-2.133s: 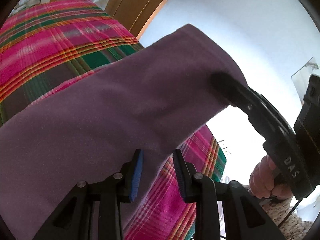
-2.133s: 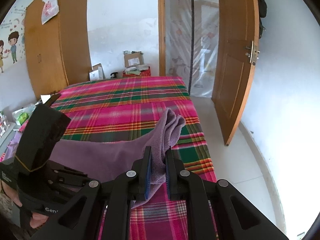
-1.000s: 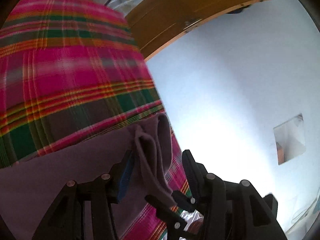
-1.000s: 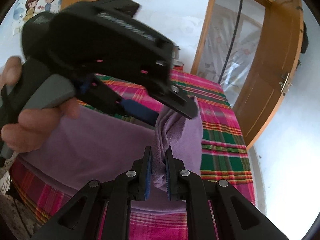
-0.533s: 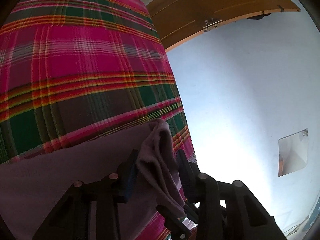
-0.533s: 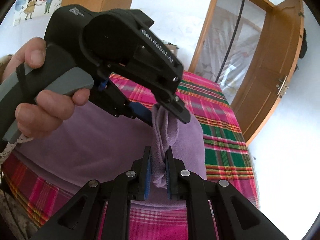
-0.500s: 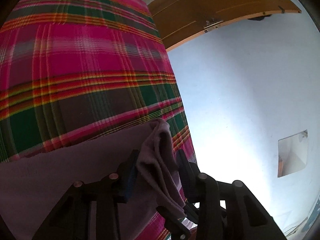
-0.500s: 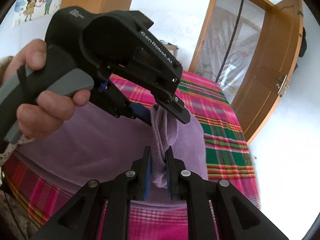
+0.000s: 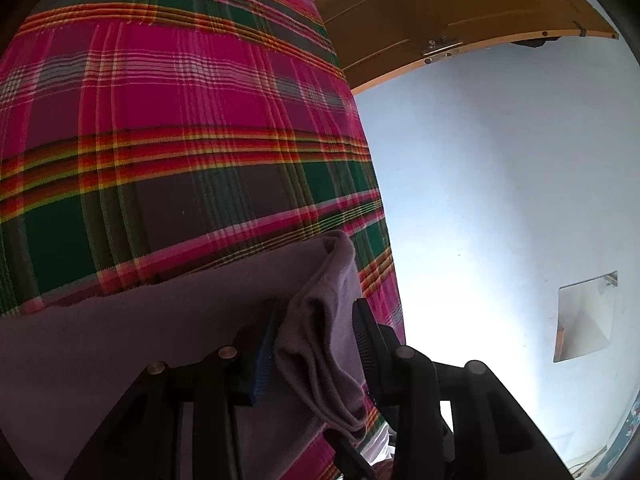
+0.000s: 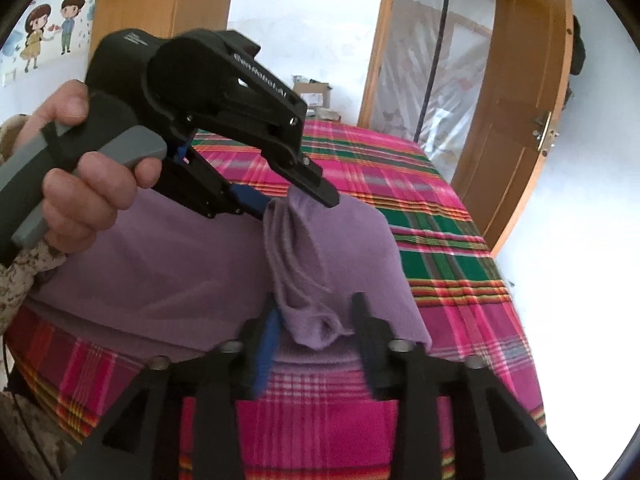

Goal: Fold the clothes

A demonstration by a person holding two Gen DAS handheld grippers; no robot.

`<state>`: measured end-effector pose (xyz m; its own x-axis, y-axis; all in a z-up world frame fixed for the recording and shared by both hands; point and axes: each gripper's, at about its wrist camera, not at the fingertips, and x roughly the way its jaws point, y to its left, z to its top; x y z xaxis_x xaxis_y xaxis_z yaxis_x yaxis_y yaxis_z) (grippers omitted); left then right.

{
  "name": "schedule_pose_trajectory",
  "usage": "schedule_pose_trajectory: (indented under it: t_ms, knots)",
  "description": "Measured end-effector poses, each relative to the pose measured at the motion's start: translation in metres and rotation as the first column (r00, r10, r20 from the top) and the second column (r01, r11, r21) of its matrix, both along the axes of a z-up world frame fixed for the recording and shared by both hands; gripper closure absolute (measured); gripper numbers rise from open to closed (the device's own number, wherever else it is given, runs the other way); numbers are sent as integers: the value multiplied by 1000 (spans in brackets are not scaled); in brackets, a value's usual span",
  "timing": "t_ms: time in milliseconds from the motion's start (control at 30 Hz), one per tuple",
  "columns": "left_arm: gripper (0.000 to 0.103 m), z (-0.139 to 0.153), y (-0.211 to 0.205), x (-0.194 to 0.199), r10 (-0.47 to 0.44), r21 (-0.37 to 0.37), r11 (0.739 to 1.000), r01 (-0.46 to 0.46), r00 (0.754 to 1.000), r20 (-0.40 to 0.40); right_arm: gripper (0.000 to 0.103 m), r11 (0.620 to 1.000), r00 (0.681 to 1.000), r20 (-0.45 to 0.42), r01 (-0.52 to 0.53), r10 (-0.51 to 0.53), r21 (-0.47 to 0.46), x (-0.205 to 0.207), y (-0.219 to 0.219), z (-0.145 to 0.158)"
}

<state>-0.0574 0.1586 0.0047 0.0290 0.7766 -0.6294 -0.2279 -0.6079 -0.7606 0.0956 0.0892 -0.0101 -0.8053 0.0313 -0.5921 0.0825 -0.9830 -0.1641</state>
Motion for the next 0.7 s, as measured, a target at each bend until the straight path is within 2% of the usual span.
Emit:
schedule_pose_trajectory:
  t_ms: [200,433,567,700]
  knots:
    - [65,-7,-3,6,-7,-2,1000,7,1000,30,60,1000,1000,16,0,-1,20,-2,1,-3]
    - [66,-14,-9,0,15,-7,1000,-15,999,37,60,996,997,23,-70,69,62,-11,-7,-7]
    - [66,-16,-12,-2,15,-7,1000,-14,999,40,60,993,991,59,-118,119,-16,-17,-6,-7]
    - [66,-17,-14,-2,12,-10,1000,-12,999,43,60,966,970,54,-228,236,-121,-6,-11,1]
